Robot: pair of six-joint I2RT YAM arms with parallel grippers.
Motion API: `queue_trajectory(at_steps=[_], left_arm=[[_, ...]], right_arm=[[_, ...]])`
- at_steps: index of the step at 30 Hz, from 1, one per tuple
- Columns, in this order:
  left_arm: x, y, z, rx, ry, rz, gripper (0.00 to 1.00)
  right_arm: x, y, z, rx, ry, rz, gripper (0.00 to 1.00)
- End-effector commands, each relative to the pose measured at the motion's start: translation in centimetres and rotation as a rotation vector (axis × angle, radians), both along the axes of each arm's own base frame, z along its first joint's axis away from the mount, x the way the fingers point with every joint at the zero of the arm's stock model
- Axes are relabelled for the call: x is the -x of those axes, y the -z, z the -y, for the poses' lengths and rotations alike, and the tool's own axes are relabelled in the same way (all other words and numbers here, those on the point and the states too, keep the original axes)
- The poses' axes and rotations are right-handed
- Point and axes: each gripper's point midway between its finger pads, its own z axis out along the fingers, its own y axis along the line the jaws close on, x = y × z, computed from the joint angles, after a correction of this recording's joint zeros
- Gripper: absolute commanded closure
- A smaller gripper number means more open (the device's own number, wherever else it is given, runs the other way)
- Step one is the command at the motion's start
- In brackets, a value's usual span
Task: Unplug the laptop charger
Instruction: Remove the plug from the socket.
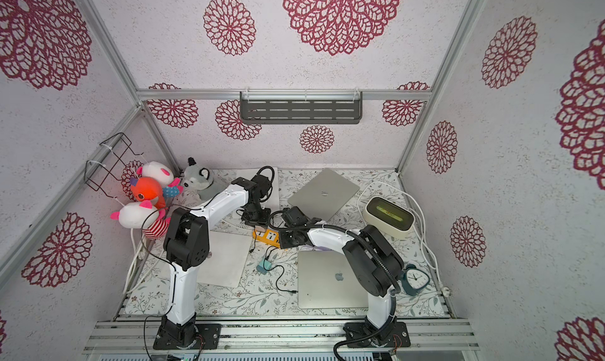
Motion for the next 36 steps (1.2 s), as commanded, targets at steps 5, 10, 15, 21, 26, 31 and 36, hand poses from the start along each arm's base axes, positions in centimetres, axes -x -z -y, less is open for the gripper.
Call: queue_trajectory(at_steps=[5,10,15,21,26,31,36], left_arm=[[0.0,-2.2,3.1,0.115,0.008,0.018,0.69],[-0.1,-1.9,1.5,-0.032,0.033,0.035,0.69],[0.2,-1.8,2.3,0.011,0.041,0.022,0.69],[0.2,-2.6,5.1,0.255,0.001,-0.014,0.69],[0.0,-2.7,4.6,0.262,-0.02,-0.018,0.69],[-0.1,-2.3,2.5,0.092,-0.006,0.012,0.69],[-0.1,-2.3,1.9,-0.012,0.021,0.027,0.7]], right_arm=[[3.9,7.0,2.6,0.161,-0.018,-0.195,0.94],[3.9,7.2,2.5,0.162,-0.019,-0.204,0.94],[4.0,7.4,2.6,0.167,-0.02,-0.213,0.94],[4.2,7.6,2.6,0.171,-0.023,-0.224,0.94],[4.3,7.8,2.6,0.176,-0.024,-0.232,0.94],[4.3,8.0,2.7,0.18,-0.024,-0.237,0.94],[4.4,8.2,2.9,0.189,-0.024,-0.247,0.94]])
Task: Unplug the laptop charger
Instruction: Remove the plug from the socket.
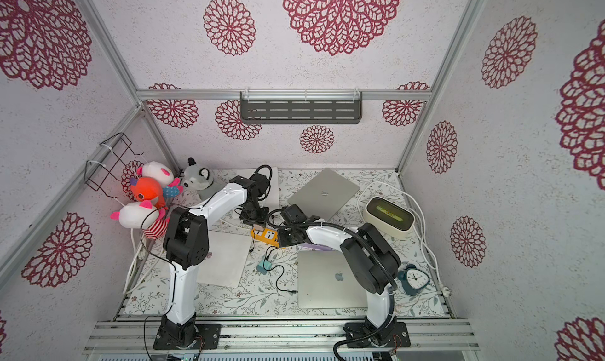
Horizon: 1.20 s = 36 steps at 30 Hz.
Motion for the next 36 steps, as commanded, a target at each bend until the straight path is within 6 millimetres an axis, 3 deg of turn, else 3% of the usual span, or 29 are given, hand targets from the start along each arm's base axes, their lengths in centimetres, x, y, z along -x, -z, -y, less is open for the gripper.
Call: queue_trajectory(at_steps=[1,4,10,15,18,26,33,36], left_arm=[[0.3,-2.0,2.5,0.041,0.023,0.022,0.69],[0.4,-2.3,2.8,0.06,0.03,0.02,0.7],[0.4,-2.6,5.2,0.284,-0.013,-0.013,0.7],[0.4,-2.2,2.9,0.083,0.014,0.018,0.7],[0.6,-1.8,2.7,0.071,0.018,0.008,0.7],[0.4,-3.3,5.3,0.352,-0.04,-0.016,0.71],[0.2,-2.5,1.9,0.111,-0.024,0.023,0.71],[0.3,-2.3,1.3,0.069,-0.019,0.025,0.71]], right_arm=[[5.0,8.1,3.6,0.204,-0.019,-0.228,0.94],[5.1,8.3,3.7,0.207,-0.017,-0.234,0.94],[5.1,8.3,3.6,0.206,-0.02,-0.238,0.94],[5.1,8.4,3.6,0.209,-0.02,-0.243,0.94],[5.1,8.4,3.5,0.21,-0.023,-0.245,0.95],[5.1,8.5,3.6,0.212,-0.024,-0.249,0.95],[5.1,8.5,3.5,0.214,-0.024,-0.253,0.95],[5.2,8.5,3.5,0.214,-0.025,-0.255,0.95]])
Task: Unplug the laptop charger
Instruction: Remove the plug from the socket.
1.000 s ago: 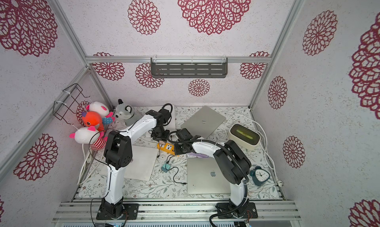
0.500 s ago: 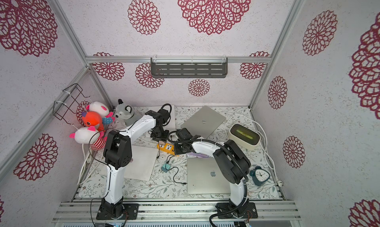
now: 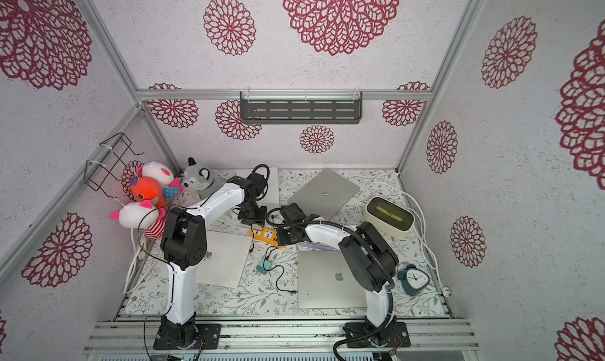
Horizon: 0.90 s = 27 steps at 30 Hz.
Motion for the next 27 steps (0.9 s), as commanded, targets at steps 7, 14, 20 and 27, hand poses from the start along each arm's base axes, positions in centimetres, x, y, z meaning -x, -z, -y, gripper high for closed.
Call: queue_trajectory(at_steps=[7,14,20,27], left_arm=[[0.5,-2.8,2.3,0.059,0.017,0.031,0.72],[0.5,-4.0,6.1,0.409,-0.038,-0.012,0.72],[0.2,-3.6,2.8,0.176,-0.026,0.022,0.72],[0.6,-2.4,1.4,0.013,0.006,0.016,0.73]], right_arm=[[5.5,8.5,3.9,0.229,-0.027,-0.244,0.95],[5.5,8.7,3.9,0.234,-0.028,-0.248,0.95],[5.5,8.7,3.9,0.236,-0.032,-0.251,0.95],[5.5,8.8,3.9,0.239,-0.033,-0.257,0.95]])
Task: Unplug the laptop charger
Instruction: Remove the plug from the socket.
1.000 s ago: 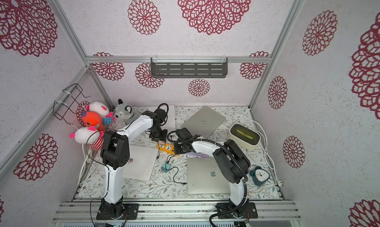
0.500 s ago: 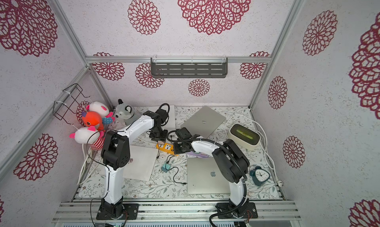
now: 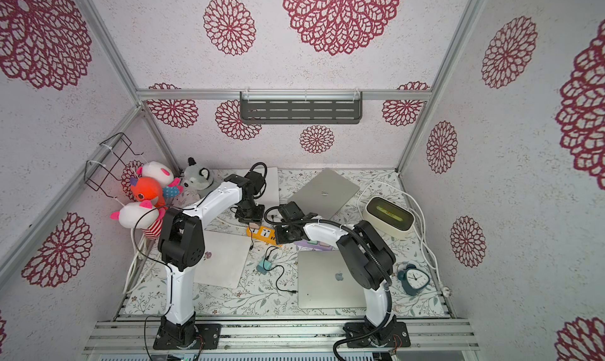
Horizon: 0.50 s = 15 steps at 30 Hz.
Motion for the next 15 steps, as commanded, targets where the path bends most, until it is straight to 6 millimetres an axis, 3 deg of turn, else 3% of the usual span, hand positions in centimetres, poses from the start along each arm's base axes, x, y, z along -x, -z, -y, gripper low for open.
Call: queue_trajectory(at_steps=[1,15], left_arm=[[0.74,-1.19,2.63,0.044,0.036,-0.002,0.73],[1.38,-0.2,2.46,-0.045,0.067,0.008,0.73]], right_arm=[[5.78,8.82,4.72,0.258,-0.022,-0.245,0.95],[5.81,8.84,4.68,0.258,-0.02,-0.25,0.95]])
